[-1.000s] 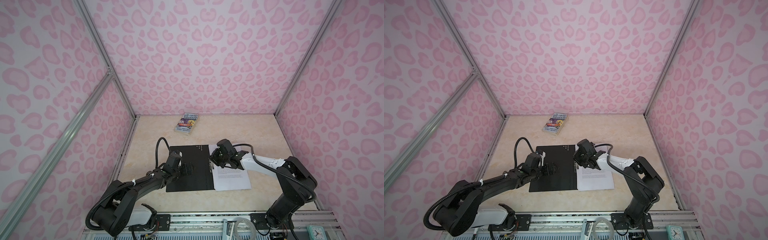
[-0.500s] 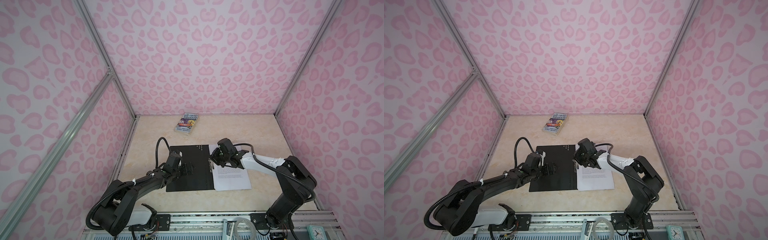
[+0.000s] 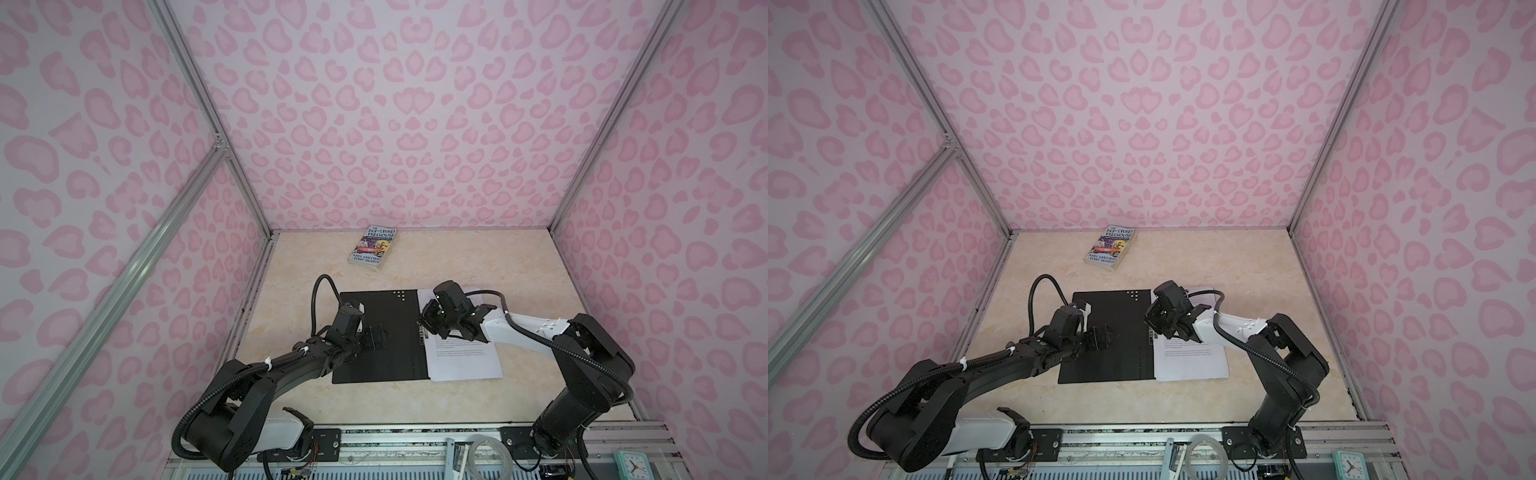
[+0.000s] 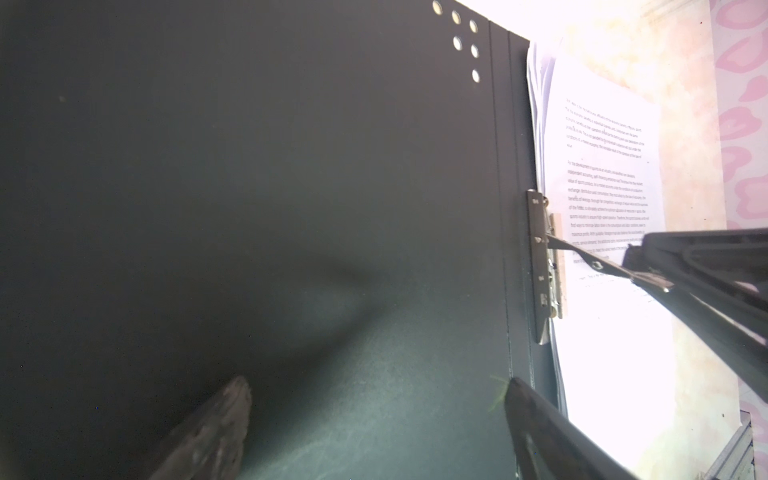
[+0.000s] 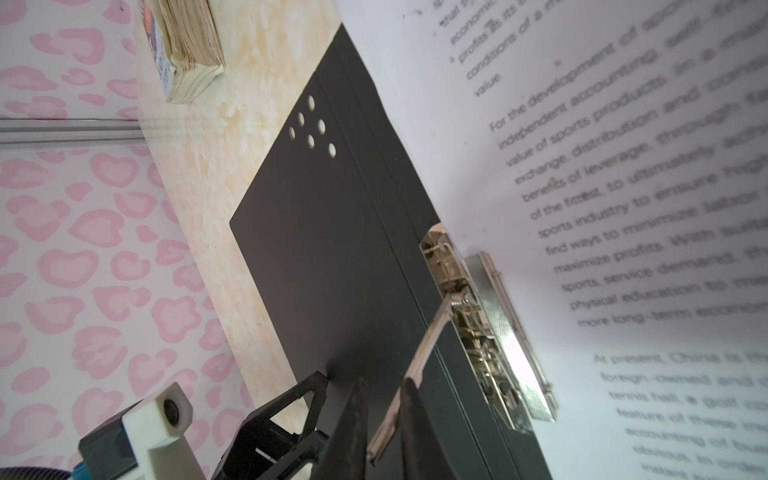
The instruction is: Put the files into the folder
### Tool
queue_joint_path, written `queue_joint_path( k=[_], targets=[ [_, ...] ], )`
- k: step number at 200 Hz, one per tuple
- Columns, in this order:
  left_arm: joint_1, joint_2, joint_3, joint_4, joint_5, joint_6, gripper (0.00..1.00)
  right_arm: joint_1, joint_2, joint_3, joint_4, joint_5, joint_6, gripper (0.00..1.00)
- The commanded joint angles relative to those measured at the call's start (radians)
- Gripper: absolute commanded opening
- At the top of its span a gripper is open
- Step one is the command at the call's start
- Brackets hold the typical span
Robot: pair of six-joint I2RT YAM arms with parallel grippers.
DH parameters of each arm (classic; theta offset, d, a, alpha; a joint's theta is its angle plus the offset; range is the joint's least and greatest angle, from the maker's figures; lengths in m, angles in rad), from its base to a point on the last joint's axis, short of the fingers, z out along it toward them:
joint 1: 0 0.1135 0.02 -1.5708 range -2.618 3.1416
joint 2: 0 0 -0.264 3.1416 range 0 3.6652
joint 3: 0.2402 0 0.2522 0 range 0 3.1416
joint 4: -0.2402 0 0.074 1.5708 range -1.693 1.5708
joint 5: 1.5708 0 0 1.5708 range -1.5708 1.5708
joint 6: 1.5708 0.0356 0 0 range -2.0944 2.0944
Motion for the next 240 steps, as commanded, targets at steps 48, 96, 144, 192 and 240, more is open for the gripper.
queue_joint_path(
  k=[48, 96, 144, 192, 240],
  targets=[
    [0.000, 0.004, -0.006, -0.090, 0.014, -0.011, 0.98, 0.006, -0.030, -0.049, 0.034, 0.014, 0.022, 0.13],
    [0.001, 0.002, -0.006, -0.091, 0.013, -0.011, 0.98, 0.012, -0.021, -0.066, 0.055, 0.006, 0.035, 0.10],
    [0.000, 0.000, -0.006, -0.091, 0.013, -0.011, 0.98, 0.026, -0.016, -0.079, 0.071, -0.007, 0.040, 0.12],
    [0.002, 0.001, -0.007, -0.092, 0.012, -0.011, 0.98, 0.032, -0.012, -0.087, 0.079, -0.016, 0.037, 0.13],
    [0.001, 0.001, -0.007, -0.093, 0.011, -0.011, 0.97, 0.036, -0.016, -0.099, 0.090, -0.017, 0.041, 0.12]
  ],
)
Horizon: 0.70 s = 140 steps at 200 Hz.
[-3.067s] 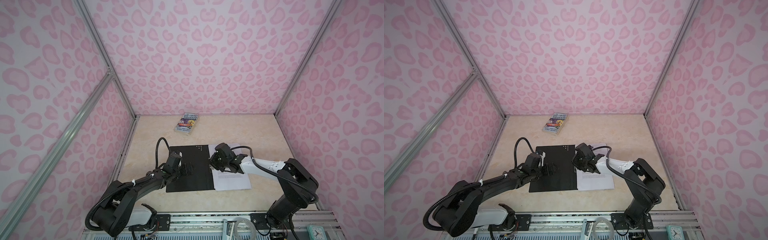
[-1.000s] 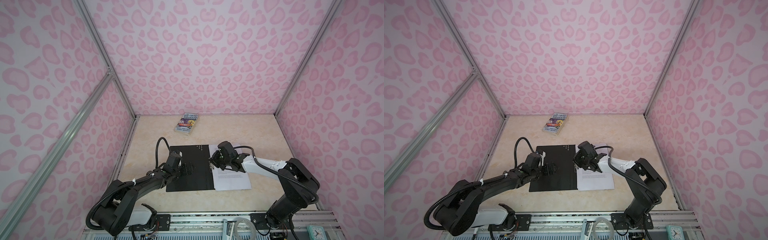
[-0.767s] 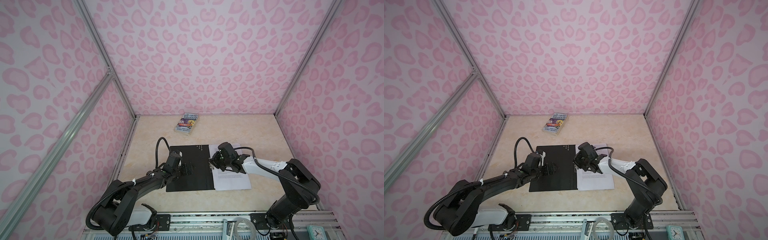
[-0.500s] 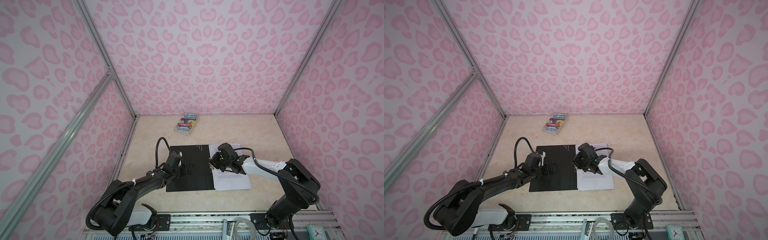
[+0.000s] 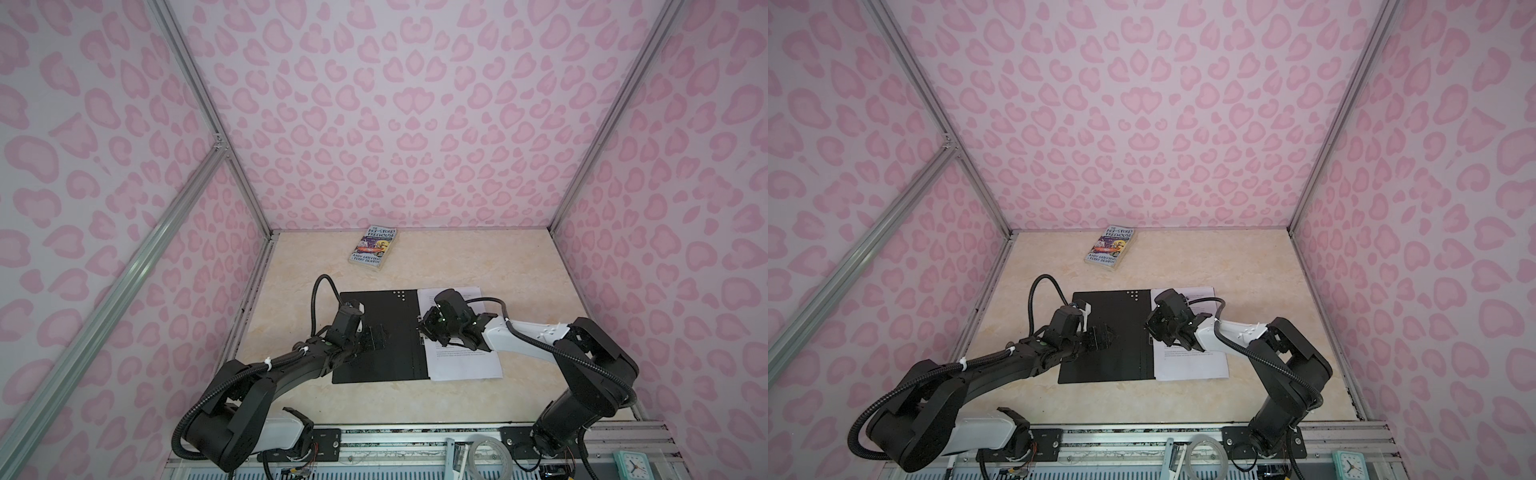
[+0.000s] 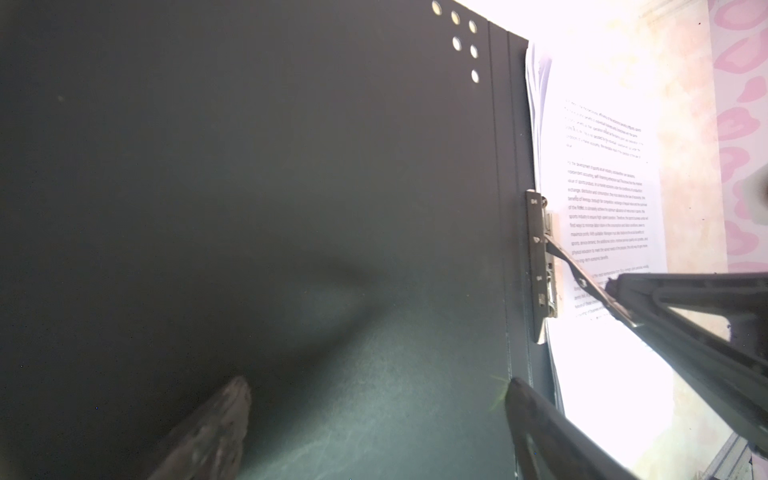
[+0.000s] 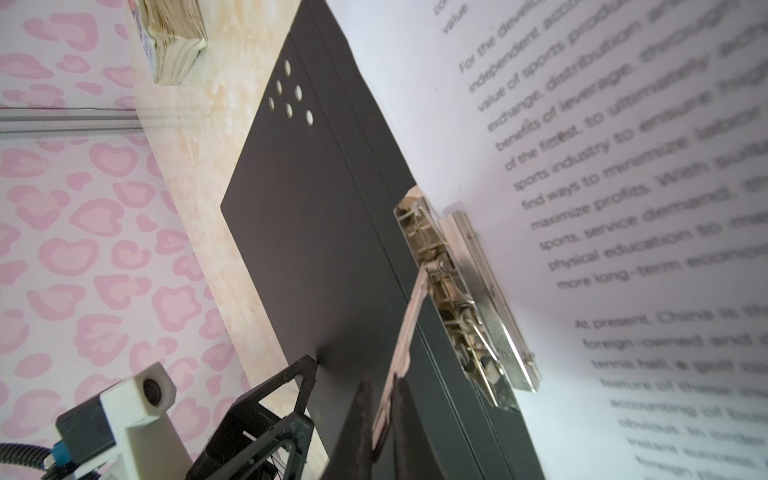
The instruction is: Put the files into the folder
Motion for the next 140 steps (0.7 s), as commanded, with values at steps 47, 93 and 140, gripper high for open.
queue_joint_path(
  k=[47, 93, 140],
  targets=[
    [0.002, 0.003, -0.005, -0.092, 0.006, -0.013, 0.97, 0.017, 0.002, -0.027, 0.025, -0.019, -0.009, 0.11],
    [0.001, 0.007, -0.007, -0.096, -0.002, -0.017, 0.98, 0.026, -0.009, -0.077, 0.070, -0.018, -0.002, 0.05],
    [0.002, 0.009, -0.008, -0.097, -0.011, -0.024, 0.98, 0.026, -0.033, -0.156, 0.144, -0.008, 0.009, 0.00]
  ],
)
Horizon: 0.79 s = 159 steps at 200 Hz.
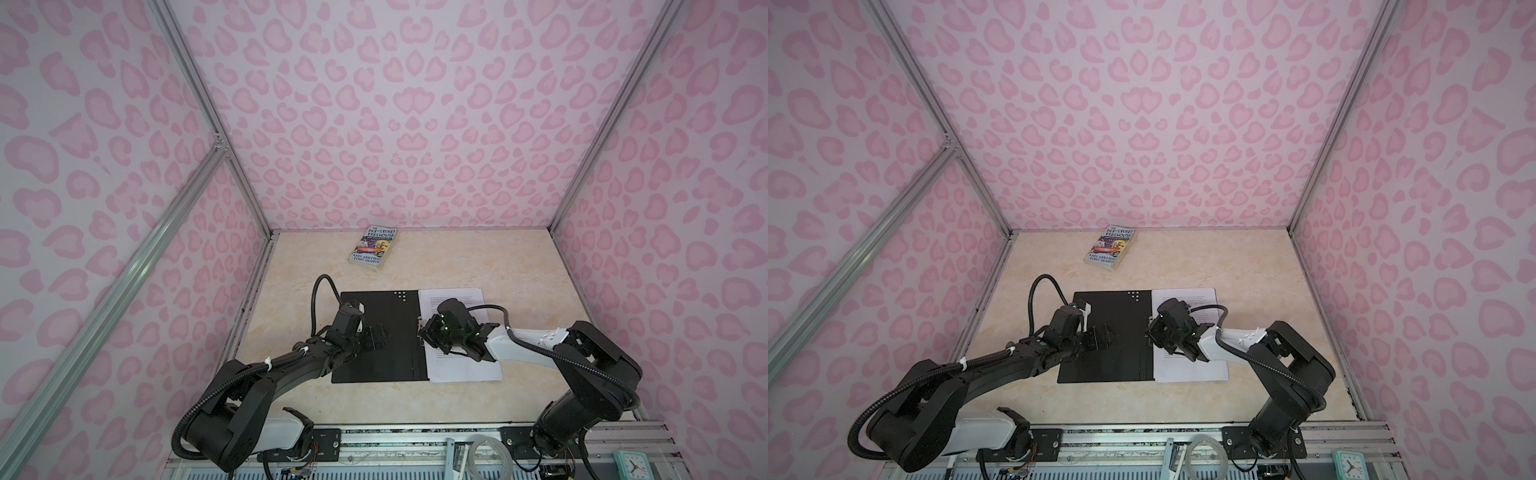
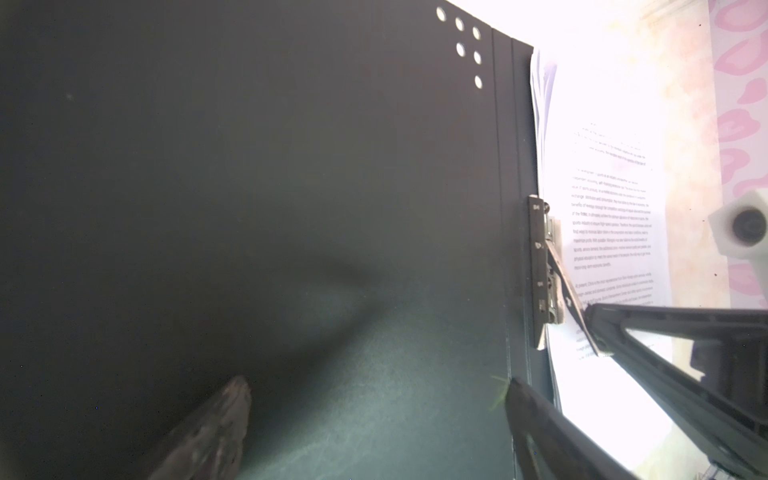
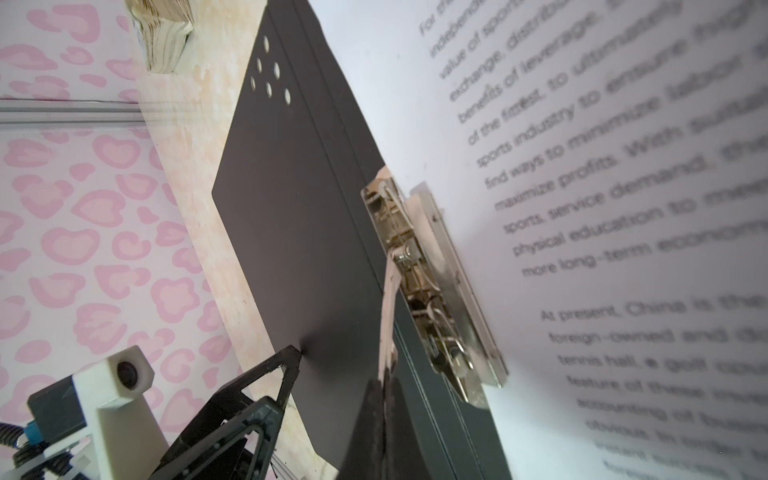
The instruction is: Put the files into the folder
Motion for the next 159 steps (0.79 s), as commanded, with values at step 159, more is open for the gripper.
queue_joint_path(
  k=[159],
  targets=[
    [0.023, 0.059, -0.007, -0.122, -0.072, -0.075, 0.98, 0.049, 0.042, -0.197, -0.081, 0.163, -0.221, 0.00]
  ],
)
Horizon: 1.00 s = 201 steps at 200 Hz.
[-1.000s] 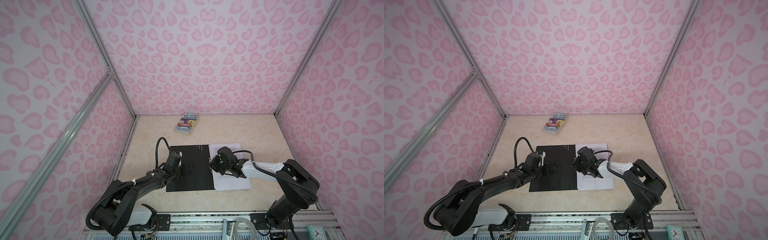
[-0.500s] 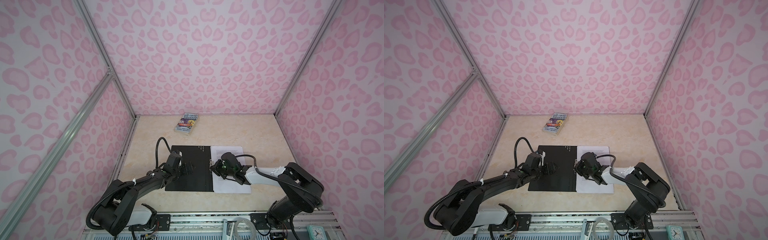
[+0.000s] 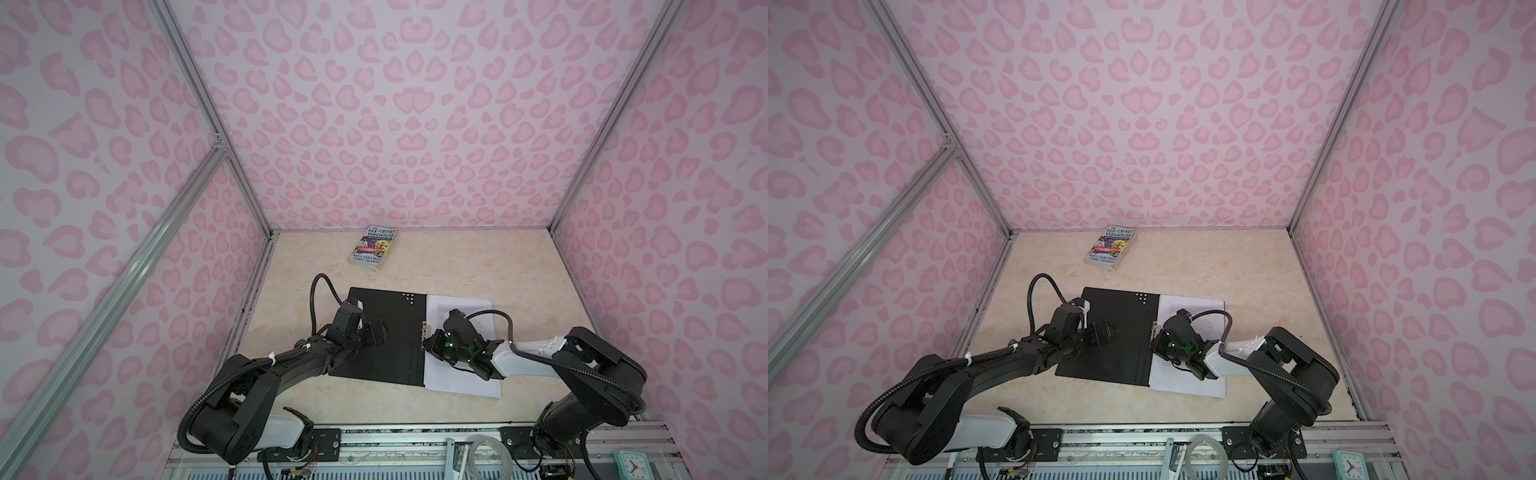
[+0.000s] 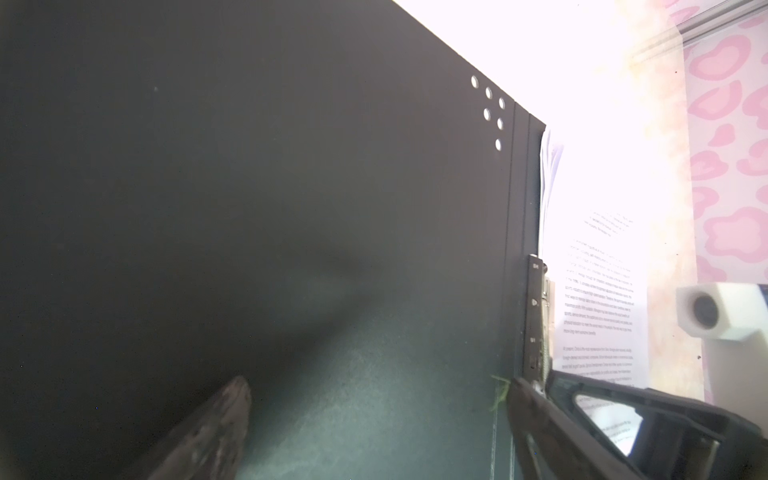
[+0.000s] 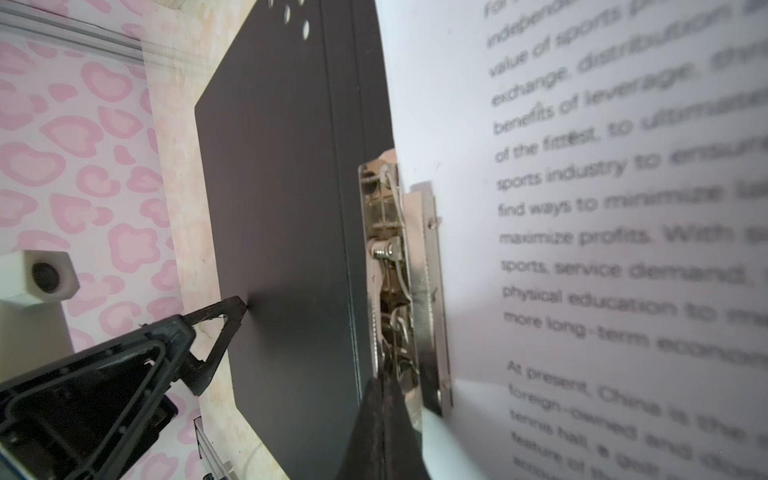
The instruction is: Put the files into the folder
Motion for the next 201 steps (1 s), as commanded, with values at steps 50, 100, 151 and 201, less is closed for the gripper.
queue_joint_path(
  k=[50, 100, 151, 201],
  targets=[
    [0.008, 0.016, -0.012, -0.176, -0.064, -0.019, 0.98, 0.034, 0.079, -0.015, -0.330, 0.166, 0.000, 0.00],
    [0.012, 0.013, -0.013, -0.192, -0.097, -0.028, 0.98, 0.054, 0.043, 0.041, -0.501, 0.254, -0.045, 0.00],
    [0.019, 0.017, -0.013, -0.201, -0.117, -0.034, 0.98, 0.075, 0.071, 0.095, -0.602, 0.315, -0.078, 0.00],
    [0.020, 0.021, -0.013, -0.203, -0.123, -0.035, 0.98, 0.099, 0.134, 0.124, -0.687, 0.376, -0.074, 0.00]
  ],
)
